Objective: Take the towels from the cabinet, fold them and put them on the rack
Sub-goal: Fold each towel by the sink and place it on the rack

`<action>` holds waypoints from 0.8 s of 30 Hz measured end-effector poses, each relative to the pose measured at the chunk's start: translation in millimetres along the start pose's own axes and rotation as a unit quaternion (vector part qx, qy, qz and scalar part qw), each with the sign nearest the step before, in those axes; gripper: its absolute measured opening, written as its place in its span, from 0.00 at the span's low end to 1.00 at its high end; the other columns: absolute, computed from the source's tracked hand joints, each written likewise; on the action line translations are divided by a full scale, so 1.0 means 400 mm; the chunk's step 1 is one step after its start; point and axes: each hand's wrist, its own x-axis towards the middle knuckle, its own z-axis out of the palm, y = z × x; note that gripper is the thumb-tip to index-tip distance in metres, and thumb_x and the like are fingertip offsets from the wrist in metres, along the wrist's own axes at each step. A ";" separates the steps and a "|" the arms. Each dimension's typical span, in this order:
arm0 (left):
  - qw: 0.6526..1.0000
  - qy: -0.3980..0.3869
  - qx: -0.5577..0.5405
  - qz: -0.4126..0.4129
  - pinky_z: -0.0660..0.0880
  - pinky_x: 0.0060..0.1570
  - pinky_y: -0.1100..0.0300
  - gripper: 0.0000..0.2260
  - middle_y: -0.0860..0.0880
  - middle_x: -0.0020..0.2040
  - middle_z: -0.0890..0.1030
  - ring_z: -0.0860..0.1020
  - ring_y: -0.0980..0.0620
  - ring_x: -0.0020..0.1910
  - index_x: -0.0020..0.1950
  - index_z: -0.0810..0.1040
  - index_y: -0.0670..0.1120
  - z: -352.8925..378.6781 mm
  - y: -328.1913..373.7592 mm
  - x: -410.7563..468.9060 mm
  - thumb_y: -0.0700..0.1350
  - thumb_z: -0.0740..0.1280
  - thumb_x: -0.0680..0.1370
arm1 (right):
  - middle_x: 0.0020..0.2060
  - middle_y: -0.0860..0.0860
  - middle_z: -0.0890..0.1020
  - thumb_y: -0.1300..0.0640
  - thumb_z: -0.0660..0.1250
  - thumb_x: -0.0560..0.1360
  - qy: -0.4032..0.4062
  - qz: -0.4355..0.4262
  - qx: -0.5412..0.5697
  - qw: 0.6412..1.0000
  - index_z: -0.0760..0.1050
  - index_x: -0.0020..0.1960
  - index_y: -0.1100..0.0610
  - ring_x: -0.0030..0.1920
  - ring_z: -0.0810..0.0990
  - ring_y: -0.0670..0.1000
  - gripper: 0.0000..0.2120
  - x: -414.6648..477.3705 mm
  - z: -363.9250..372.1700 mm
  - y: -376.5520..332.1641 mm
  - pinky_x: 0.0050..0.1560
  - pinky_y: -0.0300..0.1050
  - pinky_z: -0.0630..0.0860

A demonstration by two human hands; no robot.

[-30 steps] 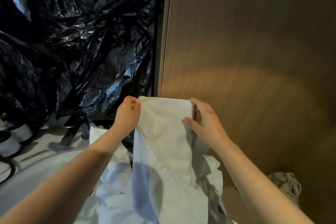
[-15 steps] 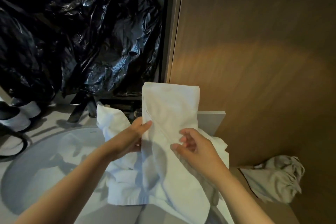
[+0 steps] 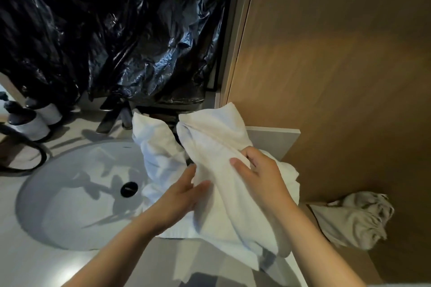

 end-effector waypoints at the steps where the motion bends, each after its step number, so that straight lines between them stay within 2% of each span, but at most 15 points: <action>1: 0.999 0.031 0.017 0.020 0.80 0.38 0.58 0.10 0.60 0.50 0.82 0.81 0.61 0.46 0.58 0.68 0.67 0.005 0.010 0.003 0.50 0.60 0.82 | 0.32 0.43 0.75 0.47 0.66 0.78 0.007 -0.003 0.005 1.000 0.69 0.38 0.45 0.33 0.71 0.44 0.12 0.005 -0.009 -0.008 0.33 0.35 0.63; 3: 0.996 0.083 -0.005 0.046 0.80 0.35 0.57 0.09 0.56 0.46 0.81 0.81 0.58 0.42 0.56 0.70 0.65 0.019 0.033 0.012 0.49 0.59 0.82 | 0.32 0.49 0.76 0.48 0.67 0.78 0.027 -0.010 0.017 0.999 0.72 0.39 0.49 0.31 0.70 0.46 0.11 0.022 -0.031 -0.027 0.32 0.36 0.64; 5: 0.990 0.121 -0.064 0.017 0.78 0.33 0.57 0.06 0.50 0.42 0.82 0.81 0.50 0.39 0.55 0.75 0.55 0.028 0.057 0.011 0.50 0.58 0.82 | 0.31 0.48 0.76 0.49 0.68 0.77 0.040 -0.019 0.019 0.999 0.73 0.38 0.50 0.29 0.68 0.44 0.11 0.041 -0.056 -0.046 0.30 0.35 0.63; 7: 0.987 0.078 -0.114 -0.081 0.70 0.26 0.61 0.15 0.47 0.29 0.76 0.73 0.50 0.26 0.42 0.76 0.46 0.027 0.071 -0.005 0.55 0.61 0.80 | 0.30 0.44 0.77 0.50 0.69 0.76 0.018 -0.013 0.014 1.000 0.74 0.38 0.50 0.28 0.69 0.43 0.10 0.053 -0.073 -0.057 0.29 0.34 0.64; 8: 0.986 0.036 -0.121 -0.112 0.69 0.26 0.62 0.17 0.48 0.27 0.75 0.72 0.50 0.25 0.39 0.77 0.45 0.023 0.073 -0.015 0.57 0.63 0.79 | 0.31 0.44 0.79 0.50 0.69 0.76 0.000 -0.004 0.017 1.000 0.74 0.38 0.50 0.29 0.70 0.43 0.10 0.055 -0.075 -0.058 0.30 0.36 0.65; 9: 0.987 0.000 -0.112 -0.119 0.74 0.29 0.62 0.17 0.49 0.31 0.80 0.77 0.50 0.28 0.42 0.80 0.45 0.017 0.063 -0.024 0.59 0.66 0.77 | 0.33 0.46 0.80 0.51 0.70 0.76 -0.014 0.004 0.020 1.000 0.75 0.39 0.51 0.30 0.72 0.45 0.09 0.053 -0.074 -0.057 0.32 0.39 0.67; 10: 0.989 -0.027 -0.092 -0.108 0.79 0.38 0.60 0.16 0.50 0.40 0.85 0.83 0.49 0.37 0.49 0.81 0.46 0.012 0.047 -0.032 0.58 0.68 0.76 | 0.34 0.47 0.81 0.51 0.70 0.76 -0.018 0.011 0.023 1.000 0.76 0.39 0.51 0.31 0.74 0.47 0.08 0.048 -0.069 -0.055 0.33 0.42 0.69; 12: 0.996 -0.047 -0.038 -0.069 0.77 0.58 0.54 0.22 0.51 0.55 0.84 0.82 0.51 0.54 0.61 0.78 0.48 0.002 0.021 -0.052 0.59 0.70 0.72 | 0.36 0.47 0.82 0.51 0.69 0.76 -0.009 0.018 0.025 0.999 0.77 0.40 0.51 0.36 0.78 0.51 0.08 0.034 -0.056 -0.047 0.36 0.46 0.73; 13: 0.998 -0.042 0.014 -0.053 0.75 0.61 0.52 0.27 0.52 0.56 0.83 0.81 0.52 0.57 0.63 0.76 0.48 0.003 0.016 -0.064 0.62 0.69 0.70 | 0.36 0.47 0.82 0.50 0.69 0.76 -0.003 0.023 0.023 0.999 0.77 0.41 0.51 0.38 0.78 0.52 0.08 0.027 -0.049 -0.044 0.38 0.48 0.74; 16: 0.983 -0.011 0.183 -0.022 0.74 0.60 0.45 0.35 0.42 0.56 0.80 0.79 0.46 0.55 0.59 0.75 0.42 -0.005 0.001 -0.082 0.70 0.65 0.67 | 0.37 0.46 0.81 0.48 0.69 0.77 0.008 0.030 0.009 0.999 0.77 0.42 0.49 0.38 0.78 0.53 0.07 0.010 -0.036 -0.039 0.42 0.51 0.76; 18: 0.978 -0.026 0.209 -0.017 0.73 0.60 0.44 0.36 0.41 0.57 0.80 0.78 0.44 0.56 0.60 0.74 0.40 -0.008 -0.002 -0.095 0.70 0.64 0.69 | 0.38 0.44 0.82 0.49 0.69 0.77 0.019 0.030 0.015 0.999 0.78 0.43 0.48 0.39 0.79 0.49 0.05 -0.002 -0.033 -0.041 0.41 0.48 0.76; 19: 0.977 -0.032 0.209 -0.019 0.73 0.61 0.44 0.34 0.41 0.58 0.80 0.78 0.44 0.57 0.61 0.73 0.40 -0.007 -0.007 -0.098 0.68 0.64 0.71 | 0.38 0.43 0.82 0.49 0.70 0.76 0.027 0.031 0.023 0.999 0.78 0.44 0.47 0.38 0.79 0.48 0.04 -0.008 -0.033 -0.043 0.40 0.44 0.75; 21: 0.982 -0.003 0.188 -0.018 0.75 0.59 0.51 0.20 0.48 0.55 0.82 0.79 0.50 0.56 0.60 0.75 0.46 0.005 -0.016 -0.106 0.60 0.64 0.78 | 0.38 0.45 0.82 0.50 0.71 0.75 0.034 0.039 0.037 0.998 0.79 0.45 0.46 0.36 0.77 0.44 0.01 -0.021 -0.037 -0.047 0.37 0.39 0.72; 23: 0.987 0.056 0.149 -0.025 0.75 0.55 0.63 0.07 0.60 0.50 0.83 0.79 0.59 0.53 0.57 0.75 0.57 0.023 -0.020 -0.116 0.53 0.61 0.81 | 0.38 0.46 0.82 0.50 0.72 0.75 0.022 0.049 0.044 0.998 0.80 0.47 0.43 0.36 0.77 0.44 0.03 -0.039 -0.048 -0.049 0.39 0.40 0.72; 24: 0.990 0.072 0.117 -0.036 0.75 0.54 0.64 0.06 0.61 0.49 0.82 0.79 0.59 0.53 0.56 0.74 0.59 0.034 -0.022 -0.122 0.52 0.60 0.81 | 0.40 0.45 0.82 0.50 0.72 0.74 0.011 0.053 0.038 0.998 0.80 0.49 0.42 0.39 0.78 0.44 0.05 -0.051 -0.058 -0.047 0.41 0.41 0.74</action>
